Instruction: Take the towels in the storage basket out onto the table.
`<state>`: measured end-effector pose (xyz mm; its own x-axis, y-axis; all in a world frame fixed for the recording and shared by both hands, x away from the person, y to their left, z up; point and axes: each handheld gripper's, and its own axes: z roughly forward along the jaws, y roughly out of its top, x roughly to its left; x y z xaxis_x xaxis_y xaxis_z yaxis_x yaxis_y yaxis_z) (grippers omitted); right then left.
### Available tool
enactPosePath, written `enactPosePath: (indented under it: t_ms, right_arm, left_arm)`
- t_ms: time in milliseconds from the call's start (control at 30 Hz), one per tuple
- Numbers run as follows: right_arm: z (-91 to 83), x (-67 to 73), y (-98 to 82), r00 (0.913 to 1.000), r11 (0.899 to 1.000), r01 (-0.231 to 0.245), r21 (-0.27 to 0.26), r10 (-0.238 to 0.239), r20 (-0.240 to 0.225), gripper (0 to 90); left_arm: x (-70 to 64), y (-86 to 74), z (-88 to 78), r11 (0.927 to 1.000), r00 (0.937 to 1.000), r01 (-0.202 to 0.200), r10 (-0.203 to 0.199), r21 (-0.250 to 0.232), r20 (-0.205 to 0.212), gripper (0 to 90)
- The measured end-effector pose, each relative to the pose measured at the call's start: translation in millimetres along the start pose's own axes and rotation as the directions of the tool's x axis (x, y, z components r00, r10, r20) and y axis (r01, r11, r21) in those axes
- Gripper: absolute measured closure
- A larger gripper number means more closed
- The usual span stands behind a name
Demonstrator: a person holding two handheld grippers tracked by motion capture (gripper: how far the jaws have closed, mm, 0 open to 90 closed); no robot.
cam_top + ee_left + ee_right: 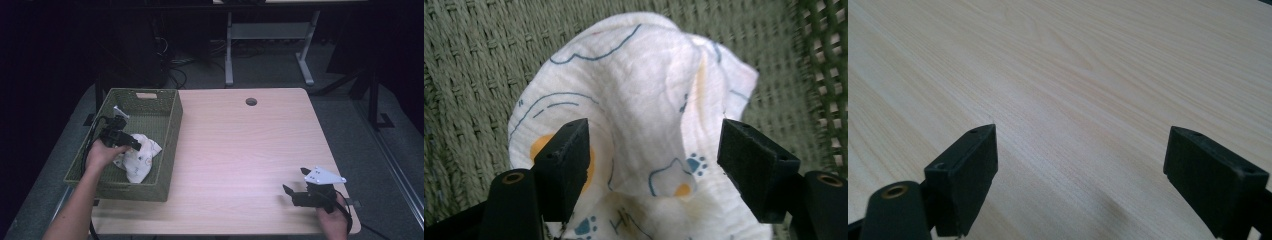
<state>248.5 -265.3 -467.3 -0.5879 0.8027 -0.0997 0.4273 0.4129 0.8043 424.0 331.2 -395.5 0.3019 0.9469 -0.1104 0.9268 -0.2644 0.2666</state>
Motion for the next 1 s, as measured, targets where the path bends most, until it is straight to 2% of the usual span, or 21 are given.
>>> enactPosePath:
  t_ms: [200, 300, 467, 733, 1000]
  right_arm:
    - [-0.4, -0.7, 0.0, 1.0000, 1.000, 0.001, 0.000, -0.001, 0.000, 13.7]
    - [-0.5, -0.2, 0.0, 1.0000, 1.000, -0.001, 0.000, 0.001, -0.001, 13.7]
    - [-0.9, -0.6, 0.0, 1.0000, 1.000, 0.000, -0.003, 0.000, 0.001, 13.7]
    - [-0.9, -0.2, 0.1, 1.0000, 1.000, 0.000, -0.002, 0.000, 0.000, 13.7]
    - [-0.6, 0.1, 0.3, 1.0000, 1.000, 0.001, -0.002, -0.001, -0.001, 13.7]
  left_arm:
    - [-1.5, 3.5, 9.8, 0.9985, 0.9999, 0.012, -0.012, 0.054, -0.011, 32.0]
    - [-3.8, 5.6, 15.6, 0.9949, 0.9976, 0.002, 0.005, 0.101, -0.069, 37.1]
    - [-3.4, 6.0, 23.7, 0.9895, 0.9961, -0.002, 0.015, 0.145, -0.087, 39.9]
    - [-5.8, 4.8, 28.9, 0.9855, 0.9922, -0.029, 0.048, 0.167, -0.114, 48.9]
    - [-9.7, 4.1, 28.5, 0.9855, 0.9908, -0.033, 0.054, 0.166, -0.124, 67.2]
